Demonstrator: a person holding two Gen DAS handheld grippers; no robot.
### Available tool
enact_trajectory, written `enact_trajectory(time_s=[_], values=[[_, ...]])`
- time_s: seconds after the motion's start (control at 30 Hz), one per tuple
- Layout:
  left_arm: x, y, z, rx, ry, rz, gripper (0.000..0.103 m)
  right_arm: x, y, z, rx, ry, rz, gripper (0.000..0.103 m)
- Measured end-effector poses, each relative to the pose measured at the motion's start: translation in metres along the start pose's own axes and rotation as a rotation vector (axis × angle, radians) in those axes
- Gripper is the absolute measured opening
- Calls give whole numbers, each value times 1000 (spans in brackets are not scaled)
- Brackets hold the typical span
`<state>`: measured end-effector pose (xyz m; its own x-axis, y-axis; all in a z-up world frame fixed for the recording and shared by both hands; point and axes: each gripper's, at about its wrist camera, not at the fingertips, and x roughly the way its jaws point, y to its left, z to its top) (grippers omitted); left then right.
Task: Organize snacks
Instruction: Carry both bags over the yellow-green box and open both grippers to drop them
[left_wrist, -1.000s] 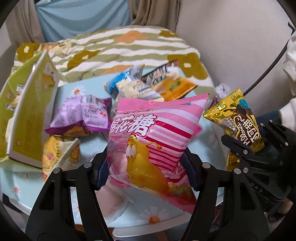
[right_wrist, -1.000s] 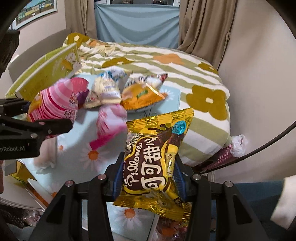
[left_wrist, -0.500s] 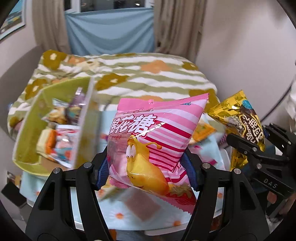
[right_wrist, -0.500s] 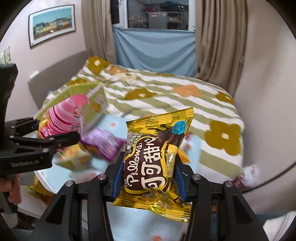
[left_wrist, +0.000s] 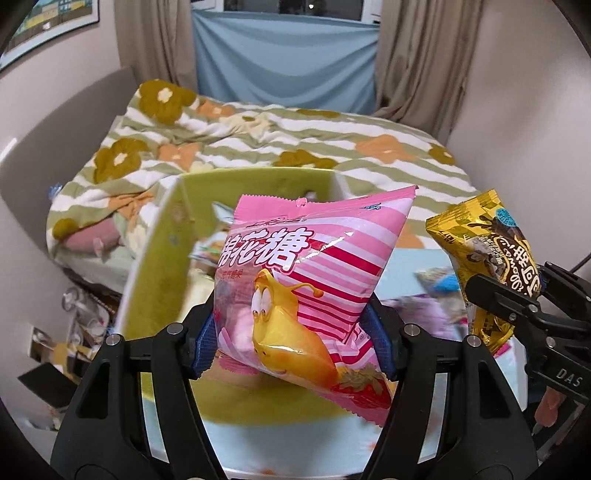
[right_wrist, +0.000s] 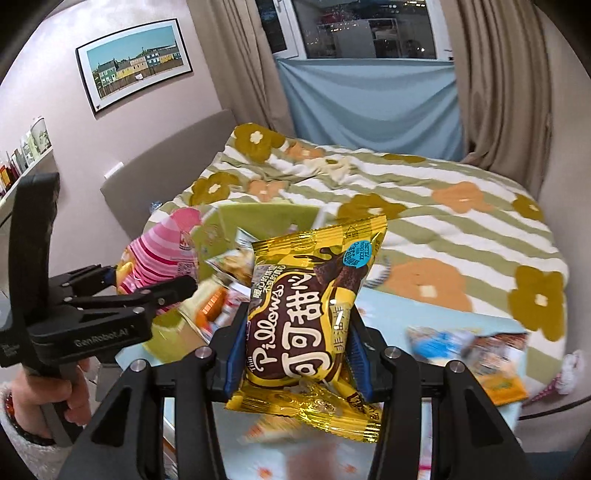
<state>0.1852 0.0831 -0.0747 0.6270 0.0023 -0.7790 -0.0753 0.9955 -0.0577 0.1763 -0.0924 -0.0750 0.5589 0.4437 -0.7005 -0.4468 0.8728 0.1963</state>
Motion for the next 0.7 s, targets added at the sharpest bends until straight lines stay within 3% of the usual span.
enact_trajectory(time_s=[0.23, 0.47, 0.5, 0.53, 0.57, 0.7], values=[[54, 64, 23, 25, 67, -17, 66, 58, 47, 24, 48, 31, -15, 44], [100, 87, 33, 62, 121, -42, 69, 98, 60, 31, 134, 78, -58, 44], [103, 88, 34, 66, 123, -47, 80, 100, 60, 31, 145, 84, -60, 44], [105, 89, 35, 70, 123, -45, 98, 102, 59, 31, 153, 90, -64, 44], [105, 90, 36, 72, 115, -35, 103, 106, 58, 32, 159, 100, -71, 44], [96, 97, 33, 59, 107, -54, 103, 113, 57, 32, 183, 116, -81, 44]])
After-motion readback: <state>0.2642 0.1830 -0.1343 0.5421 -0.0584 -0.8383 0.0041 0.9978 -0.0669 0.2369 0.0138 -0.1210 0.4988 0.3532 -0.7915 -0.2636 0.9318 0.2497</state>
